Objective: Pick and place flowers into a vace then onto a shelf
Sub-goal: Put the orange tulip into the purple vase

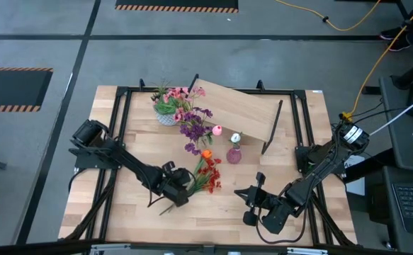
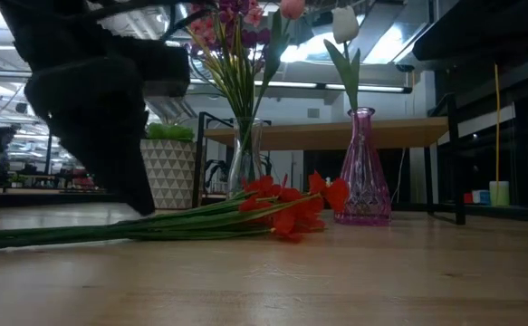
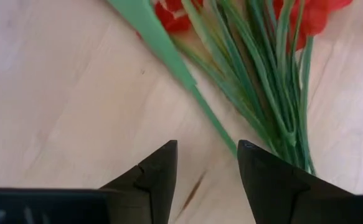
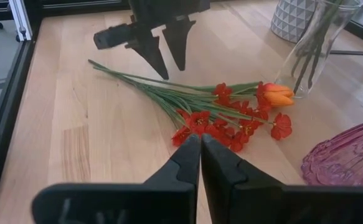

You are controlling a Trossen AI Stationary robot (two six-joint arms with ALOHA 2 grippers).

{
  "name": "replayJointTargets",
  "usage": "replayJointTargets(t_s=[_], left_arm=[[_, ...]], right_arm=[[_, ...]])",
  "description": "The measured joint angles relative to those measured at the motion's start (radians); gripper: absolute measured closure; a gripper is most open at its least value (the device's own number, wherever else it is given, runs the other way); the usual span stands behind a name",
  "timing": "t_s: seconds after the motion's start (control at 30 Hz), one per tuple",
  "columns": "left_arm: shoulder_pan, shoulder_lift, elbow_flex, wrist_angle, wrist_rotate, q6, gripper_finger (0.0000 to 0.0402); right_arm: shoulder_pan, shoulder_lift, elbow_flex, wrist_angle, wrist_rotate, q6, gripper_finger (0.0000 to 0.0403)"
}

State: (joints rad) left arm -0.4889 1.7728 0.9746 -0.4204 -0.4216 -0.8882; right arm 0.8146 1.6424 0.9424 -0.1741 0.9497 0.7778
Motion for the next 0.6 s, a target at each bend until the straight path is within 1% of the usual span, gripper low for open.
replayJointTargets(t_s=[0.17, 0.6], left_arm=[[0.000, -0.021, -0.001, 0.005, -0.014, 0.006, 0.0242], [-0.002, -0.012, 0.000, 0.052, -0.031, 0.022, 0.0244]], right_arm=[[0.000, 0.000, 0.000, 0.000, 0.000, 0.001, 0.0384], [0.000, 0.000, 0.000, 0.000, 0.000, 0.003, 0.0384]])
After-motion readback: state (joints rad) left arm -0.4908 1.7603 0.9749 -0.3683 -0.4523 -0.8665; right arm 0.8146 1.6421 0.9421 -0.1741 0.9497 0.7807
